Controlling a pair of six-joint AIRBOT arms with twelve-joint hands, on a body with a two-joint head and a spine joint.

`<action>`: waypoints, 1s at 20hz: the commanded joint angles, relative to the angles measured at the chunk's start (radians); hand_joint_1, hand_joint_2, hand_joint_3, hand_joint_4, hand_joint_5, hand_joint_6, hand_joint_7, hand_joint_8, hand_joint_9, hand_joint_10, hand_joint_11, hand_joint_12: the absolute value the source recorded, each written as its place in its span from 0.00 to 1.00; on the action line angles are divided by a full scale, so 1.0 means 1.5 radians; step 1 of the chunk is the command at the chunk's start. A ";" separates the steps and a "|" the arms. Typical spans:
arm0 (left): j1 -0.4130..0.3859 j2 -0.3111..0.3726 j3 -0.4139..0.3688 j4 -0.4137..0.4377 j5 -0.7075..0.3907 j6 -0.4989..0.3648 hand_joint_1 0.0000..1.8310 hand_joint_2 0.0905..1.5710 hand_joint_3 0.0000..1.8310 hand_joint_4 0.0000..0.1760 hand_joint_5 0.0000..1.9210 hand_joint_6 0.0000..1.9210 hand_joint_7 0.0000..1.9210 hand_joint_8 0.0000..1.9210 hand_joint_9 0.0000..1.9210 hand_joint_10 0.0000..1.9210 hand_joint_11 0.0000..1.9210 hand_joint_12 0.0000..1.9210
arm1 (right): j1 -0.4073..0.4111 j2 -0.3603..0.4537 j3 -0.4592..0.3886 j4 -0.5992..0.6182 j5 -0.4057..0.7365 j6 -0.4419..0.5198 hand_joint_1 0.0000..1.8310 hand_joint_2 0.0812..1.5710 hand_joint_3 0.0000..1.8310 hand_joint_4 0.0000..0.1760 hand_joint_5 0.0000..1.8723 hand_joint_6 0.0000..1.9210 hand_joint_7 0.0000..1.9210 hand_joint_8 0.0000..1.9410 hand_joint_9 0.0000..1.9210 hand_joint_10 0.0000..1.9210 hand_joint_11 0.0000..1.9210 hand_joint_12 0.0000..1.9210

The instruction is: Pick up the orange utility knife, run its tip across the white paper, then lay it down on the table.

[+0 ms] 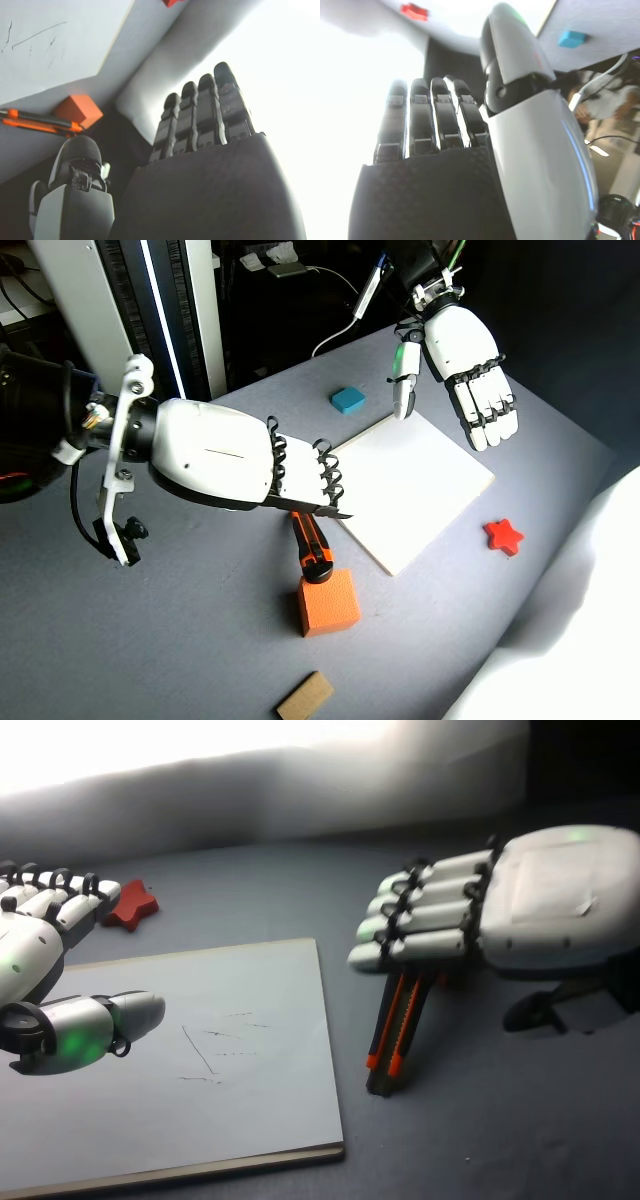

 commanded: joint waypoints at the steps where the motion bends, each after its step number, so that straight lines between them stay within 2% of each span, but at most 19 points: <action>1: -0.006 0.001 -0.001 0.026 -0.062 -0.001 0.01 0.78 0.00 0.08 0.00 0.00 0.02 0.00 0.01 0.00 0.00 0.09 | 0.015 -0.003 0.007 0.013 0.013 0.010 0.61 0.69 0.02 0.00 0.00 0.00 0.00 0.00 0.00 0.00 0.00 0.00; 2: -0.006 -0.002 -0.001 0.026 -0.062 -0.001 0.01 0.77 0.00 0.08 0.01 0.00 0.02 0.00 0.01 0.00 0.00 0.10 | 0.019 -0.013 0.017 -0.020 0.012 0.034 0.61 0.69 0.02 0.00 0.00 0.00 0.00 0.00 0.00 0.00 0.00 0.00; 4: -0.005 -0.010 -0.001 0.026 -0.062 -0.001 0.00 0.77 0.00 0.09 0.00 0.00 0.01 0.00 0.00 0.00 0.00 0.09 | 0.032 -0.039 0.042 -0.180 0.010 0.178 0.61 0.70 0.02 0.00 0.00 0.00 0.00 0.00 0.00 0.00 0.00 0.00; 6: -0.003 -0.015 0.001 0.026 -0.062 -0.001 0.00 0.77 0.00 0.10 0.01 0.00 0.02 0.00 0.01 0.00 0.00 0.10 | 0.032 -0.064 0.064 -0.225 -0.003 0.213 0.61 0.70 0.02 0.00 0.00 0.00 0.00 0.00 0.00 0.00 0.00 0.00; 7: -0.003 -0.017 0.002 0.026 -0.063 -0.001 0.01 0.77 0.00 0.08 0.02 0.00 0.03 0.00 0.02 0.01 0.00 0.15 | 0.031 -0.075 0.073 -0.248 -0.012 0.229 0.61 0.70 0.02 0.00 0.00 0.00 0.00 0.00 0.00 0.00 0.00 0.00; 8: -0.001 -0.019 0.003 0.026 -0.067 -0.001 0.01 0.77 0.00 0.08 0.02 0.00 0.03 0.00 0.02 0.00 0.00 0.18 | 0.031 -0.088 0.082 -0.291 -0.022 0.277 0.61 0.70 0.02 0.00 0.00 0.00 0.00 0.00 0.00 0.00 0.00 0.00; 9: 0.000 -0.021 0.005 0.026 -0.068 -0.002 0.00 0.77 0.00 0.11 0.02 0.00 0.03 0.00 0.02 0.00 0.00 0.18 | 0.031 -0.096 0.086 -0.324 -0.026 0.312 0.62 0.70 0.02 0.00 0.00 0.00 0.00 0.00 0.00 0.00 0.00 0.00; 10: 0.003 -0.025 0.007 0.026 -0.071 -0.004 0.01 0.77 0.00 0.08 0.02 0.00 0.03 0.00 0.02 0.00 0.00 0.14 | 0.029 -0.107 0.093 -0.343 -0.034 0.334 0.61 0.70 0.03 0.00 0.00 0.00 0.00 0.00 0.00 0.00 0.00 0.00; 14: 0.011 -0.032 0.013 0.026 -0.075 -0.015 0.00 0.77 0.00 0.06 0.00 0.00 0.02 0.00 0.01 0.00 0.00 0.04 | 0.014 -0.148 0.119 -0.344 -0.076 0.334 0.63 0.69 0.02 0.00 0.00 0.00 0.00 0.00 0.00 0.00 0.00 0.00; 16: 0.013 -0.032 0.013 0.026 -0.078 -0.021 0.00 0.78 0.00 0.05 0.01 0.00 0.03 0.00 0.02 0.00 0.00 0.13 | 0.010 -0.160 0.129 -0.350 -0.077 0.333 0.63 0.69 0.02 0.00 0.00 0.00 0.00 0.00 0.00 0.00 0.00 0.00; 20: 0.012 -0.032 0.013 0.023 -0.081 -0.025 0.00 0.77 0.00 0.07 0.00 0.00 0.02 0.00 0.02 0.00 0.00 0.13 | -0.004 -0.193 0.153 -0.363 -0.086 0.333 0.64 0.69 0.02 0.00 0.00 0.00 0.00 0.00 0.00 0.00 0.00 0.00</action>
